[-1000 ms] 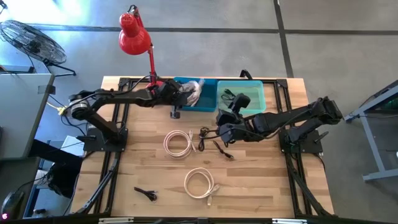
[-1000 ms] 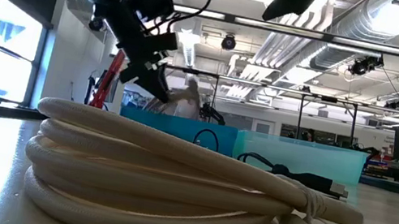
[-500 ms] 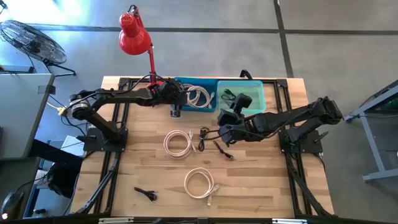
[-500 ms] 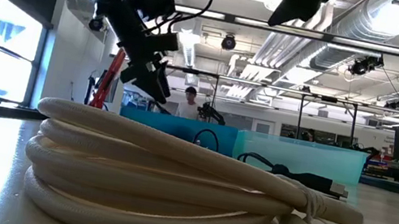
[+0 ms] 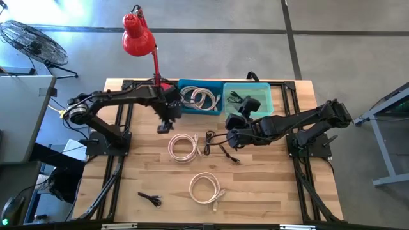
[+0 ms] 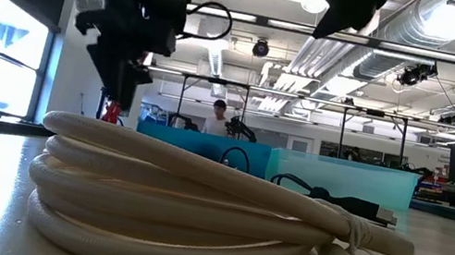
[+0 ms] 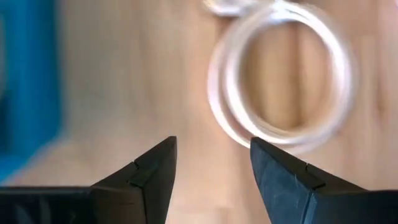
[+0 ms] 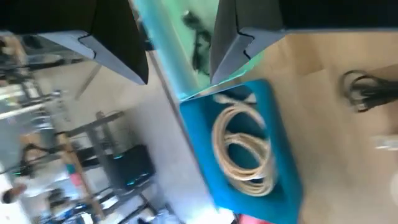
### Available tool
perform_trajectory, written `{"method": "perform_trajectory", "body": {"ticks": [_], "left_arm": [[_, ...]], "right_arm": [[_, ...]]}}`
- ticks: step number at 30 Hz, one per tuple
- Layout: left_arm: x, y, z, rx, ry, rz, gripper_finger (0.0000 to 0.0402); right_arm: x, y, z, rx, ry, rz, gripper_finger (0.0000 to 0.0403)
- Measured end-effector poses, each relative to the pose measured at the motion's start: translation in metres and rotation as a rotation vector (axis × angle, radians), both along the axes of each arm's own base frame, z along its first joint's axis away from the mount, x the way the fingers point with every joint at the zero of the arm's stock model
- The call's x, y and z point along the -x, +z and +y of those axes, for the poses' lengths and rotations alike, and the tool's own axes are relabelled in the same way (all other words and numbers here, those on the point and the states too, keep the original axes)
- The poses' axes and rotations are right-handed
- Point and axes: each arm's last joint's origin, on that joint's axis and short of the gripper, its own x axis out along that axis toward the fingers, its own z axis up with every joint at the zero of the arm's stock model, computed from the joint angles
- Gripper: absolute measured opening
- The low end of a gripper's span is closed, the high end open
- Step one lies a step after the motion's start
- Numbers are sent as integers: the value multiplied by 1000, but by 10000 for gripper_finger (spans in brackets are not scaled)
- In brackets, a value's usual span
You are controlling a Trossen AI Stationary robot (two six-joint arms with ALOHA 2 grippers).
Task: Pick & Place USB Port
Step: Put the black charger cable into the green bin
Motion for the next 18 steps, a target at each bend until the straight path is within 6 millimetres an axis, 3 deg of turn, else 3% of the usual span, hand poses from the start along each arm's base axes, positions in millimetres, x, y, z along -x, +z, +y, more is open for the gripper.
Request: {"method": "perform_trajectory", "body": {"ticks": [8,11,18], "left_arm": [[-1,-7,-35,64,-74,107,200],[-6,-7,-47,53,-119,92,200],[-40,3,-63,-27,-192,-229,200]], "right_arm": [[1,-10,9,-428,135,53,161],[3,-11,11,-512,130,64,161],[12,-14,17,-499,38,70,160]]}}
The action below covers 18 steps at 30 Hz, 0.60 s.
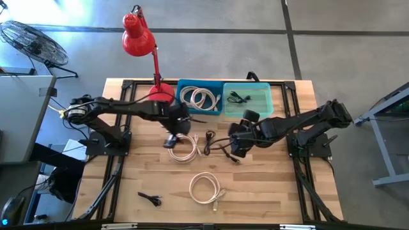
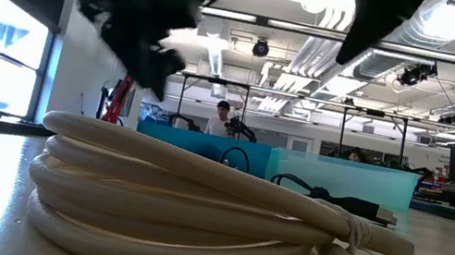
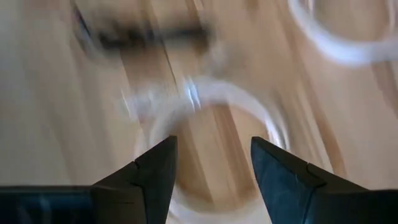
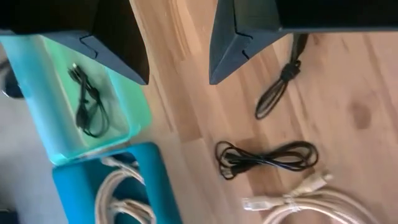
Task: Pick & Place USB Port
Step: Put the black charger cable into the green bin
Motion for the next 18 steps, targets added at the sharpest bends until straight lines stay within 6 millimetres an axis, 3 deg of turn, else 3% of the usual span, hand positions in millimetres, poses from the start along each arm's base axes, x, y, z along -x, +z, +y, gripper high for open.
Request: {"method": "perform_trajectory", "body": {"ticks": [3,8,13,18], "left_arm": [[-18,8,-4,12,92,-156,200],[-36,3,-12,68,267,-216,200],[-46,-17,-25,-112,-32,-222,200],[-47,-25,-33,-325,-274,-237,200]], "right_arm": [[5,-1,2,43,-50,9,160],[17,-2,8,84,-117,45,154],[29,-2,17,127,-143,75,149],[34,-2,27,157,-133,58,149]]}}
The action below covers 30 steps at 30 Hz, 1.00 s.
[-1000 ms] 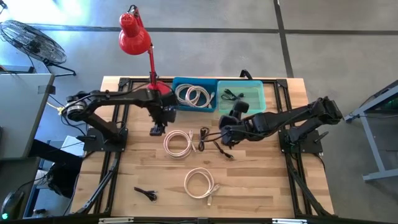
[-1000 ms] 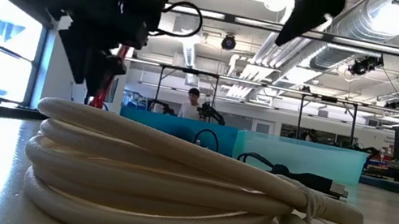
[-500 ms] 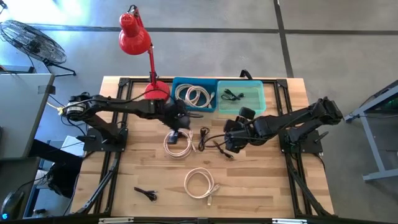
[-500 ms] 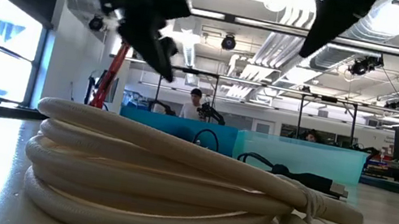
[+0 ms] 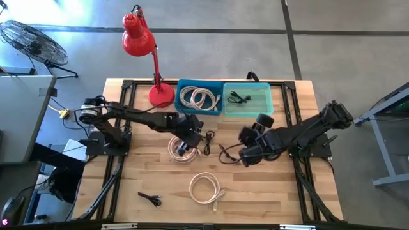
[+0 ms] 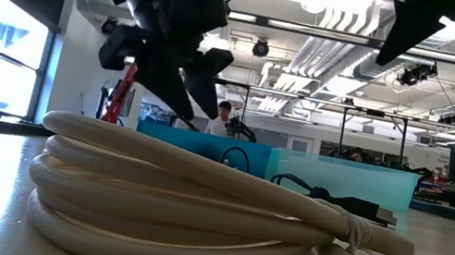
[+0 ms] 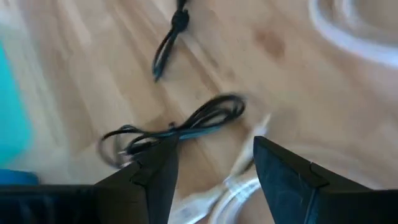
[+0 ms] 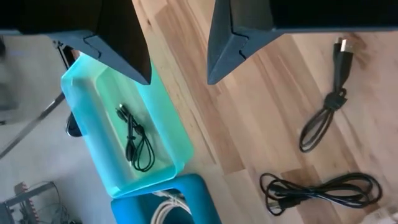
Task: Pick & Place USB Port
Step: Put the black charger cable into the green bin
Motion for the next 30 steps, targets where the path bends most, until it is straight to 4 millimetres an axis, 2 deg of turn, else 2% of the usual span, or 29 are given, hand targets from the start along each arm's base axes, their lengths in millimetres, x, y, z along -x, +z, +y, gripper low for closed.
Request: {"method": "perform_trajectory", "body": {"ticks": [4,11,15,20,23,26,30], "left_arm": [[8,-6,-3,-51,-3,113,200],[57,-20,-24,84,186,665,200],[76,-20,-56,156,223,872,197],[93,-18,-108,223,102,971,173],[105,-18,-135,233,107,1025,157],[116,-18,-158,248,165,1054,144],[122,-18,-187,303,170,986,138]], "right_arm": [[2,0,7,0,26,-9,149],[2,1,11,24,44,-30,149],[2,1,10,67,43,-51,149],[2,-8,7,129,37,-53,149],[2,-17,4,155,39,-38,149],[0,-22,0,151,43,-22,149],[-7,-23,-3,123,52,-39,149]]}}
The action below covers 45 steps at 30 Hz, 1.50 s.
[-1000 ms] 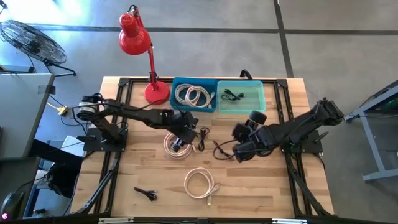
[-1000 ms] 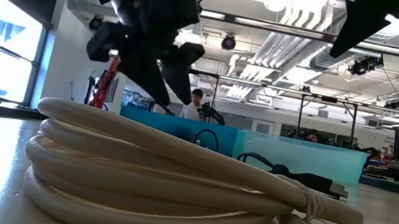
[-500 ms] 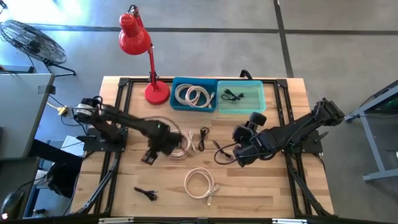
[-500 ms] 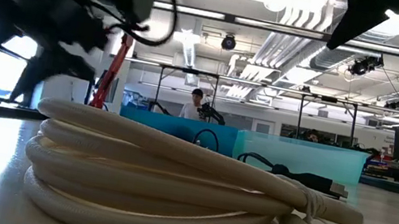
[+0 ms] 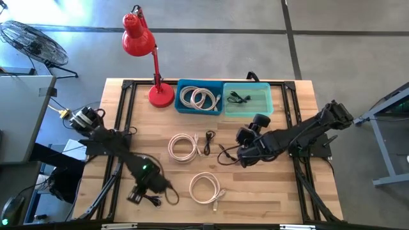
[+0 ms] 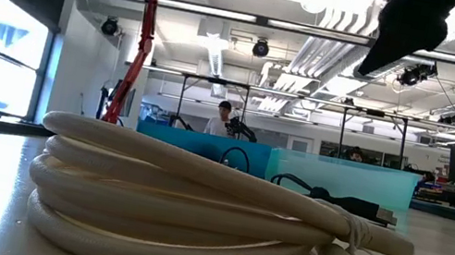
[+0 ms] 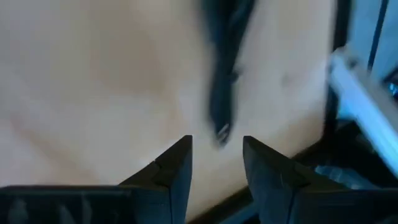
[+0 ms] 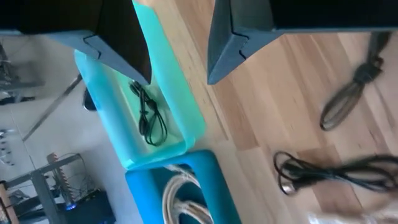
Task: Pick & Place USB Port
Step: Put the black charger cable into the green bin
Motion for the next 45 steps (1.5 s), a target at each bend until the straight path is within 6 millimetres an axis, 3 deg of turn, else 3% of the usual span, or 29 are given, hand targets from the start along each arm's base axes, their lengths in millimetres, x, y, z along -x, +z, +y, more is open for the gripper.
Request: {"method": "perform_trajectory", "body": {"ticks": [9,20,25,30,36,39,45], "left_arm": [[15,0,-33,-91,150,-118,137],[18,-27,-46,-182,129,-100,137],[16,-31,-45,-233,92,-153,112],[8,-32,-36,-248,32,-178,18],[0,-31,-27,-260,-36,-200,12],[-3,-25,-21,-396,-42,-233,10],[-9,9,-13,-654,-81,-264,10]], "right_arm": [[-23,4,12,-111,184,-97,149],[-38,13,33,-232,397,-217,149],[-38,15,37,-230,427,-227,149],[-37,15,41,-257,430,-236,149],[-32,15,53,-245,460,-243,149],[-29,16,57,-209,450,-254,149],[-25,16,66,-190,462,-259,149]]}}
